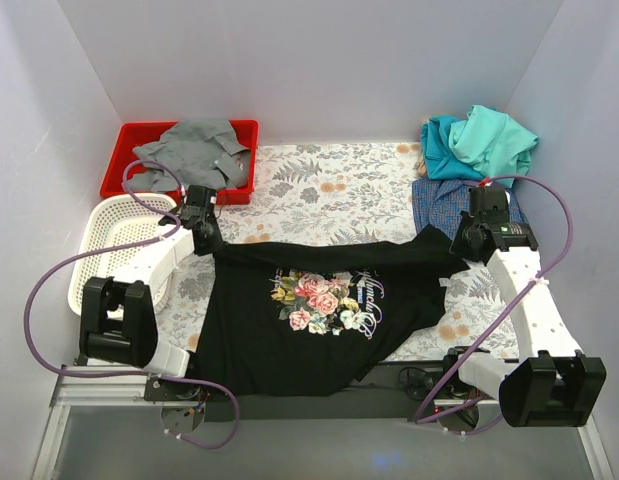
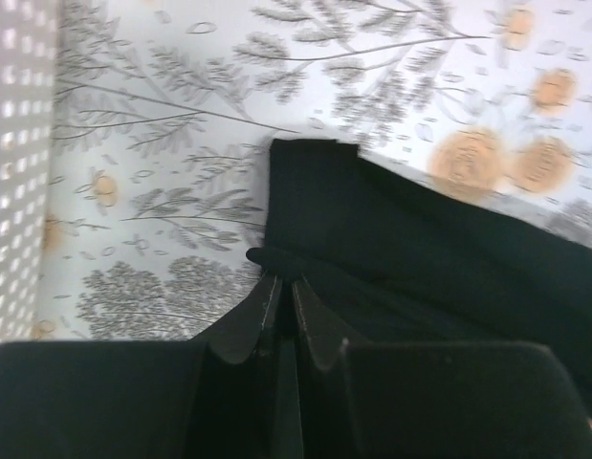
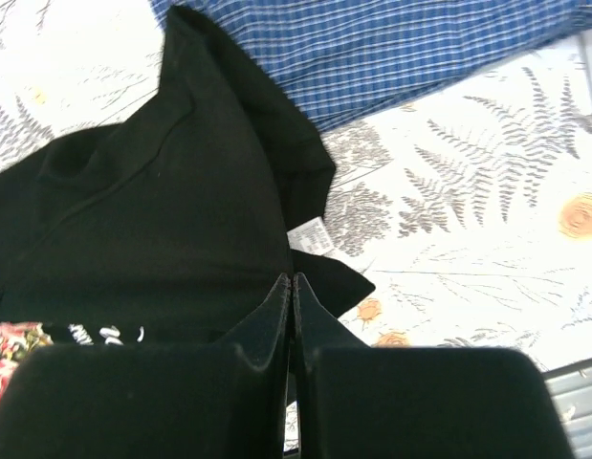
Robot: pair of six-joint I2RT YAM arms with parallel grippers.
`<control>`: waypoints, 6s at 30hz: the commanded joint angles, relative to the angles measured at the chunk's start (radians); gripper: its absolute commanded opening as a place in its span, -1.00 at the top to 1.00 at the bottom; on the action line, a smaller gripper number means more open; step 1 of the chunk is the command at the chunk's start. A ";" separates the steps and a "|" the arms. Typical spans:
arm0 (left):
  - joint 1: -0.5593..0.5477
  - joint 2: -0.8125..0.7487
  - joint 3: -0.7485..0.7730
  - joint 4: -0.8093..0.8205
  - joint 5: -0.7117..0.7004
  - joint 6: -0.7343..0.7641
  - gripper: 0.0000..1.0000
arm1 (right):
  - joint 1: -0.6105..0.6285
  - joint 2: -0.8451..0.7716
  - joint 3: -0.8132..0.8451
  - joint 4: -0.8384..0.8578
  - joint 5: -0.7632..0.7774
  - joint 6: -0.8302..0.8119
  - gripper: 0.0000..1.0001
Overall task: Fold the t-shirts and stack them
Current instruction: Fold the tshirt
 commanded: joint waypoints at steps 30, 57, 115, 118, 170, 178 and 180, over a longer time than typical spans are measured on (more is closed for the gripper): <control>-0.001 -0.027 -0.033 -0.196 -0.049 -0.132 0.16 | 0.001 0.001 -0.052 -0.065 0.012 0.015 0.54; -0.012 0.228 0.151 0.052 0.380 -0.034 -0.01 | 0.004 0.355 0.016 0.302 -0.281 -0.047 0.36; -0.173 0.209 0.180 0.215 0.594 -0.075 0.00 | 0.158 -0.054 -0.348 0.432 -0.613 0.103 0.41; -0.189 0.275 0.205 0.213 0.580 -0.080 0.01 | 0.190 -0.059 -0.397 0.417 -0.593 0.143 0.44; -0.277 0.522 0.367 0.115 0.526 -0.021 -0.70 | 0.325 -0.056 -0.169 0.214 -0.454 0.209 0.97; -0.278 0.516 0.369 0.106 0.523 -0.017 -0.71 | 0.362 0.344 0.032 0.415 -0.545 0.102 0.45; -0.277 0.524 0.373 0.098 0.514 -0.020 -0.71 | 0.391 0.439 0.084 0.403 -0.545 0.058 0.27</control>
